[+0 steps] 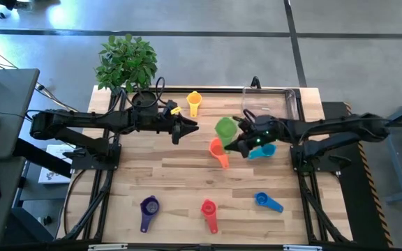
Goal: Nest measuring cups in basket
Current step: Stack the green measuring cup on the orange measuring cup
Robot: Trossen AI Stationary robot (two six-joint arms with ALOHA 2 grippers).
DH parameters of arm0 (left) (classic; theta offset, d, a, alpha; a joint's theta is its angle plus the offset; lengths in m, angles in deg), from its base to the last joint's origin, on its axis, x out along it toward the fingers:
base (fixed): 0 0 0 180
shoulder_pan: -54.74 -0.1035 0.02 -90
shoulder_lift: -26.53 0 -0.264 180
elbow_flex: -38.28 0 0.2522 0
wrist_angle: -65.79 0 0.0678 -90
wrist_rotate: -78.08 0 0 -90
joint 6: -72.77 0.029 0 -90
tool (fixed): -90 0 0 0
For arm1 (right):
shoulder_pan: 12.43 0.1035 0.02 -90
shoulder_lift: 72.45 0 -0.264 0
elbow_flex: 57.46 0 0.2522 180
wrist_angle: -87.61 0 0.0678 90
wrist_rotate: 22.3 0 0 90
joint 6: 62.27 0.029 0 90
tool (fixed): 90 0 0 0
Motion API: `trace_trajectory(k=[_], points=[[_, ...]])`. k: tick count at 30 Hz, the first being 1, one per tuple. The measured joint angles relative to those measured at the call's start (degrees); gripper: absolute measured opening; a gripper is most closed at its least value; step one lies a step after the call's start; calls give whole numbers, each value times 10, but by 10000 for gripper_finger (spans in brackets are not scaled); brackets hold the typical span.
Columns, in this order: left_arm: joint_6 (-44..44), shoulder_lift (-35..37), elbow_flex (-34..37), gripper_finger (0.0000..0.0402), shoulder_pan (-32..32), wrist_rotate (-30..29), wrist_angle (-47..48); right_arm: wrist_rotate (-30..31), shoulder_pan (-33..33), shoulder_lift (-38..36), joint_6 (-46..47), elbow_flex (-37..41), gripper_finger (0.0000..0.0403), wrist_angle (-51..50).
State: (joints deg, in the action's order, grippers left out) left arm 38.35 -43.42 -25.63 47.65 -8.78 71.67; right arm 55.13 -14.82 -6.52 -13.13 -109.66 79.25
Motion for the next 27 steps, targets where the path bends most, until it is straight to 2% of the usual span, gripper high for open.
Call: trace_trajectory(k=[5, 10, 27], points=[[-1, 0, 0, 143, 0, 0, 0, -26, 0, 5, 40, 91, 0, 163], [-11, 0, 0, 143, 0, 0, 0, -53, 0, 6, 72, 152, 0, 263], [-14, 0, 0, 143, 0, -15, 1, -180, -39, 29, 150, 168, 0, 302]])
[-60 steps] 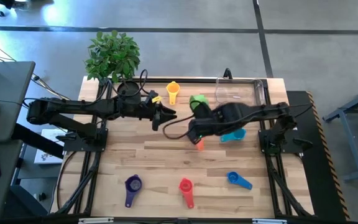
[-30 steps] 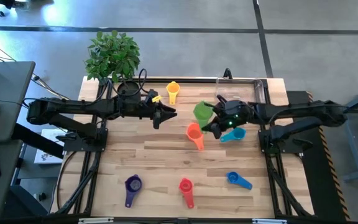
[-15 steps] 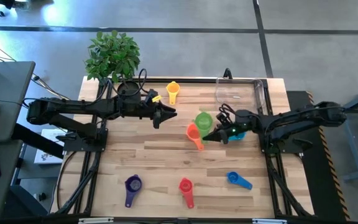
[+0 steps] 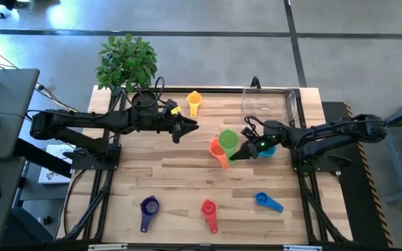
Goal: Nest measuring cups in basket
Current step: Stack the green measuring cup on the orange measuring cup
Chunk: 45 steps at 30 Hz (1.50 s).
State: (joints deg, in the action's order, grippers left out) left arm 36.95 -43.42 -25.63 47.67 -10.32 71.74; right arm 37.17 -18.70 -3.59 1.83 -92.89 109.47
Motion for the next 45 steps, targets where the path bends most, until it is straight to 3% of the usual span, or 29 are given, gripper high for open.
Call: trace_trajectory(k=[10, 21, 45], points=[[0, 0, 0, 143, 0, -8, 1, -89, -38, 99, 2, -1, 0, 97], [0, 0, 0, 143, 0, -8, 2, -141, -43, 209, -38, -67, 0, 93], [0, 0, 0, 143, 0, -8, 7, -115, -57, 233, -76, -72, 0, -11]])
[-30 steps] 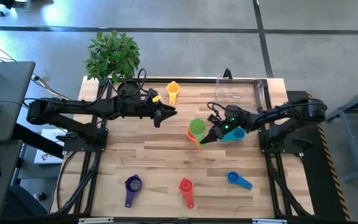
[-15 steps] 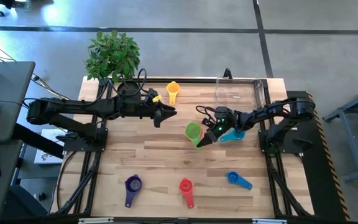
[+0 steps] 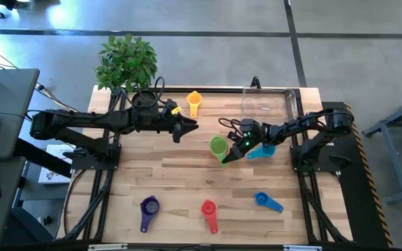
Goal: Nest measuring cups in basket
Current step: Stack the green measuring cup on the orange measuring cup
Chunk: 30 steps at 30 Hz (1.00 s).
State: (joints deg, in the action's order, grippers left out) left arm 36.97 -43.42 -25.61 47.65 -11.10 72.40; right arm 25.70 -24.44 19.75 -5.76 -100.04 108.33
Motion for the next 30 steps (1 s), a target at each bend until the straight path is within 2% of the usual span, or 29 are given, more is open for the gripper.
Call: trace_trajectory(k=[8, 21, 30], points=[[0, 0, 0, 143, 0, 0, 0, 17, 0, 0, 0, 0, 8, 0], [0, 0, 0, 143, 0, 0, 0, 14, 0, 0, 18, 0, 70, -15], [0, 0, 0, 143, 0, 0, 0, 0, 0, 0, 59, 0, 74, -13]])
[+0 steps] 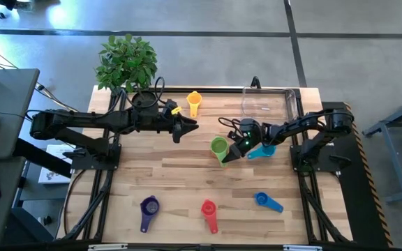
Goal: Nest measuring cups in basket
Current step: Stack the green measuring cup on the orange measuring cup
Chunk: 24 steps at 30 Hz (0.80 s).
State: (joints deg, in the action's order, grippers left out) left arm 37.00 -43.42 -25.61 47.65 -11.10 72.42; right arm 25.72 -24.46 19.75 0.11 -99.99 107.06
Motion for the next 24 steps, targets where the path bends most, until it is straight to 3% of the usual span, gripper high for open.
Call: trace_trajectory(k=[13, 24], points=[[0, 0, 0, 143, 0, 2, 0, 0, 4, -11, 74, 0, 74, -11], [11, 0, 0, 143, 0, 4, 2, 44, 10, -59, 88, 0, 74, -115]])
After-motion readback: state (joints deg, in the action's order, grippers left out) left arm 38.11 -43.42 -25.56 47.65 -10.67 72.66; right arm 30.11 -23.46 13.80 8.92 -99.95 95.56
